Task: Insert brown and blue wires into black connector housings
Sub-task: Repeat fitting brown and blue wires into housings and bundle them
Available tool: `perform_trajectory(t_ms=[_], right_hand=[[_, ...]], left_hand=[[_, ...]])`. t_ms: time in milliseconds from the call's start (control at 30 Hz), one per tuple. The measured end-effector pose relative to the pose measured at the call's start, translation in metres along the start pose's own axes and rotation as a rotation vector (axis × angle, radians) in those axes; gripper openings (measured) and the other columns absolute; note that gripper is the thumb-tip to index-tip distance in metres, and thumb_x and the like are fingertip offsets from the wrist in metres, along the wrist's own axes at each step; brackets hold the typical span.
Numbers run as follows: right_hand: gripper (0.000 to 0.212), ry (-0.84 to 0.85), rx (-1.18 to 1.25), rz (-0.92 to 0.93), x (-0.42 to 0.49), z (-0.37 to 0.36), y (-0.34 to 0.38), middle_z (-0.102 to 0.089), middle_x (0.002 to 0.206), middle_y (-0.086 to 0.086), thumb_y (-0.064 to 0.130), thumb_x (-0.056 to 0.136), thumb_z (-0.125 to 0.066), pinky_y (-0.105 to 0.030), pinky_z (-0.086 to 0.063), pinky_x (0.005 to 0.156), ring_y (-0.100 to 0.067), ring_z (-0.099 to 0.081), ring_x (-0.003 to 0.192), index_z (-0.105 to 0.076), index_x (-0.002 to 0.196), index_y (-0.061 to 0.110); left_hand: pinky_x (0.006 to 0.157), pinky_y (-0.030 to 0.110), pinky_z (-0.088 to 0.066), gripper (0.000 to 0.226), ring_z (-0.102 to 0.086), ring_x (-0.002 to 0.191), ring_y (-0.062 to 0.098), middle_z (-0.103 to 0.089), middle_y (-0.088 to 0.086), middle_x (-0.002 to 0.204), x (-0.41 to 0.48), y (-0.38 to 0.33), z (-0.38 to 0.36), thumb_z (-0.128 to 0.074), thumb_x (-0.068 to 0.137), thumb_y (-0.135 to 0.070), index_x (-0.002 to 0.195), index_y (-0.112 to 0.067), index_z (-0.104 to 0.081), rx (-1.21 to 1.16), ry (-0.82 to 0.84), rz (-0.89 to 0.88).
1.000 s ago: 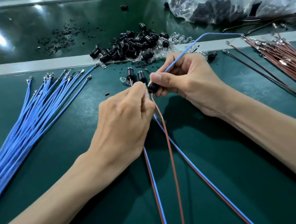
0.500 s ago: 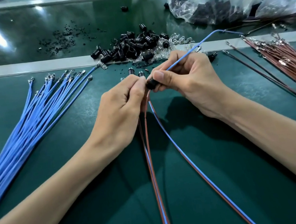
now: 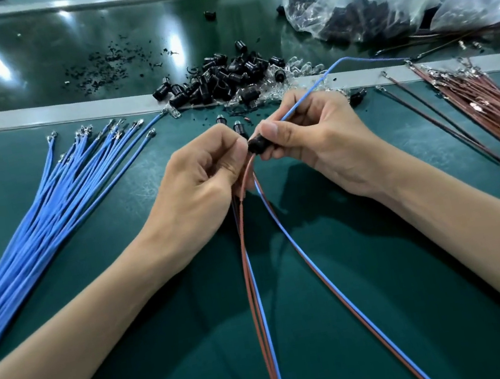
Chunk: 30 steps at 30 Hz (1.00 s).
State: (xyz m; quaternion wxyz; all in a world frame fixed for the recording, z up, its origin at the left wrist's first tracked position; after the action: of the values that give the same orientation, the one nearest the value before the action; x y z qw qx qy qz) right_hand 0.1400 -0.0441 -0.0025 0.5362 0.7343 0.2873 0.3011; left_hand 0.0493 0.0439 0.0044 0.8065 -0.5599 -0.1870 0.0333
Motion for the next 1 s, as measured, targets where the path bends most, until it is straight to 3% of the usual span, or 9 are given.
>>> perform_trajectory(t_ms=[133, 267, 400, 567, 733, 1000], right_hand=[[0.014, -0.012, -0.025, 0.025, 0.000, 0.000, 0.001, -0.070, 0.068, -0.005, 0.013, 0.067, -0.068, -0.015, -0.050, 0.055, -0.011, -0.065, 0.054, -0.055, 0.068, 0.008], [0.013, -0.066, -0.102, 0.072, 0.001, 0.002, 0.002, -0.071, 0.070, -0.006, 0.011, 0.068, -0.071, -0.016, -0.051, 0.057, -0.012, -0.066, 0.056, -0.059, 0.069, 0.007], [0.013, -0.091, -0.159, 0.110, 0.000, 0.003, 0.005, -0.068, 0.073, -0.009, 0.014, 0.065, -0.073, -0.017, -0.049, 0.056, -0.010, -0.063, 0.057, -0.061, 0.067, 0.010], [0.012, -0.080, -0.159, 0.086, 0.001, 0.003, 0.005, -0.064, 0.084, -0.021, 0.018, 0.074, -0.073, -0.018, -0.049, 0.057, -0.010, -0.062, 0.060, -0.066, 0.072, 0.008], [0.005, -0.082, -0.182, 0.068, 0.001, 0.005, 0.003, -0.069, 0.073, 0.003, 0.008, 0.084, -0.063, -0.019, -0.050, 0.059, -0.010, -0.065, 0.060, -0.063, 0.079, 0.011], [0.009, -0.124, -0.281, 0.119, -0.001, 0.005, 0.008, -0.070, 0.070, 0.007, 0.012, 0.085, -0.063, -0.018, -0.046, 0.053, -0.007, -0.062, 0.055, -0.059, 0.077, 0.014]], left_hand=[[0.058, 0.030, -0.040, 0.024, -0.047, 0.058, 0.014, -0.057, 0.000, 0.062, 0.000, -0.001, 0.003, -0.046, 0.096, -0.021, 0.074, -0.012, -0.050, 0.017, -0.050, -0.003], [0.058, 0.018, -0.046, 0.027, -0.053, 0.056, 0.009, -0.060, 0.001, 0.070, 0.002, 0.009, 0.009, -0.033, 0.101, -0.003, 0.089, -0.012, -0.055, -0.186, -0.166, 0.120], [0.063, 0.019, -0.048, 0.020, -0.061, 0.059, 0.008, -0.068, 0.002, 0.072, 0.001, 0.008, 0.004, -0.055, 0.096, -0.027, 0.083, -0.014, -0.064, -0.036, -0.128, 0.103], [0.062, 0.013, -0.048, 0.006, -0.064, 0.059, 0.002, -0.069, -0.003, 0.073, 0.001, 0.007, 0.009, -0.066, 0.087, -0.017, 0.082, -0.018, -0.064, -0.035, -0.184, 0.081], [0.067, 0.016, -0.049, 0.004, -0.067, 0.064, 0.006, -0.070, -0.007, 0.074, 0.001, 0.010, 0.013, -0.065, 0.089, -0.020, 0.084, -0.019, -0.065, -0.024, -0.213, 0.090], [0.066, 0.013, -0.048, 0.014, -0.066, 0.063, 0.003, -0.068, -0.006, 0.072, 0.001, 0.008, 0.010, -0.062, 0.090, -0.011, 0.082, -0.022, -0.062, -0.043, -0.176, 0.092]])
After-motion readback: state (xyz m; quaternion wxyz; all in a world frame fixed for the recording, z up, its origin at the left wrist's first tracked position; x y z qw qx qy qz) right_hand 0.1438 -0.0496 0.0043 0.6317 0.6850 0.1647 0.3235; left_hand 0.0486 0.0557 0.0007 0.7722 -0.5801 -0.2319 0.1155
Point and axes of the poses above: each hand's wrist, its own x-axis towards the middle knuckle, its own z-axis out of the back of the hand, y = z × x, the point moved 8 cm from there along x, towards the middle knuckle
